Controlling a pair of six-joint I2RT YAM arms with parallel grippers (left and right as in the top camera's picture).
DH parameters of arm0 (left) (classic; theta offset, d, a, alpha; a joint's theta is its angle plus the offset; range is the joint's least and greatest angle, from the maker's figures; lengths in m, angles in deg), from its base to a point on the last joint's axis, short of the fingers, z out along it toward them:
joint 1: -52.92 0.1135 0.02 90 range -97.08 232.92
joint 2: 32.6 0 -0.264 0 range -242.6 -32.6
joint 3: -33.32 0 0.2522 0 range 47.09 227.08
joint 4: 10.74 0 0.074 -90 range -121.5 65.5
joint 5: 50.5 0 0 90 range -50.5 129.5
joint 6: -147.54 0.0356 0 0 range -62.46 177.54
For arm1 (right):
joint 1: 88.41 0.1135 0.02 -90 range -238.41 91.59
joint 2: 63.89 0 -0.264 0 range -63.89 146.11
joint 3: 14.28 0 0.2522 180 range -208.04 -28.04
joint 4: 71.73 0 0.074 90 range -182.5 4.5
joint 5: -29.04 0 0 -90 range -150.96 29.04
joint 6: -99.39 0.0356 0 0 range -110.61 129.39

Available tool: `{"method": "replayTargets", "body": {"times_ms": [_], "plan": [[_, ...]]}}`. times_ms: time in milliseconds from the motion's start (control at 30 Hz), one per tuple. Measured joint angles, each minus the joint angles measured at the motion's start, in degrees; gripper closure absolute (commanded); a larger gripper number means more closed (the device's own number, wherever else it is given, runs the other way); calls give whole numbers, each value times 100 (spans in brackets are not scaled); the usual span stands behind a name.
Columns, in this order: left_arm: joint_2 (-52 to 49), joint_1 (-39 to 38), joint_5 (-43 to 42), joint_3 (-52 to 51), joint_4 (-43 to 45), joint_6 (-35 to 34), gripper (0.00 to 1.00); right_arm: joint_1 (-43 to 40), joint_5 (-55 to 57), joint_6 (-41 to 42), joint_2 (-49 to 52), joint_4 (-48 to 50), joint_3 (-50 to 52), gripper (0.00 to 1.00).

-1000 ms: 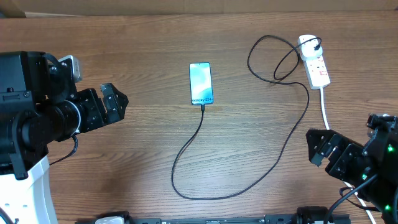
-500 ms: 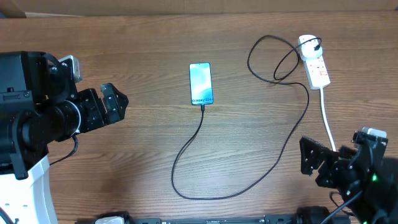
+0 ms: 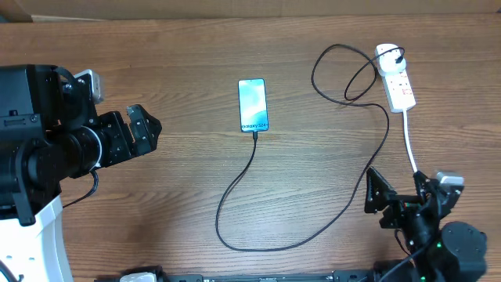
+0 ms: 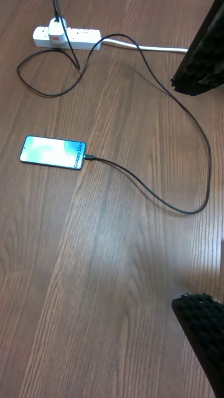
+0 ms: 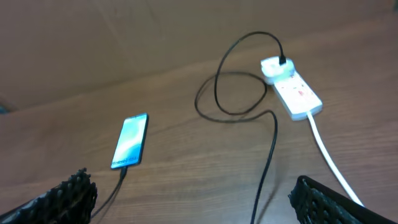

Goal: Plug charger to phone and switch on socket

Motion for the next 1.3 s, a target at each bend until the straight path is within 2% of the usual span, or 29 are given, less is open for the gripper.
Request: {"method": "replayTargets", "body": {"times_ms": [567,800,1067,1300], "plan": [[0,0,0,0,0,-2,1,-2,37,-243,-1032,2664,2155,0],[0,0,0,0,0,0,0,-2,50,-249,-1099,2953,2470,0],[0,0,0,-2,0,-2,1,0,101,-258,-1110,4203,3123,0],[0,0,0,0,0,0,0,0,195,-267,-1113,4776,3482,0]]}}
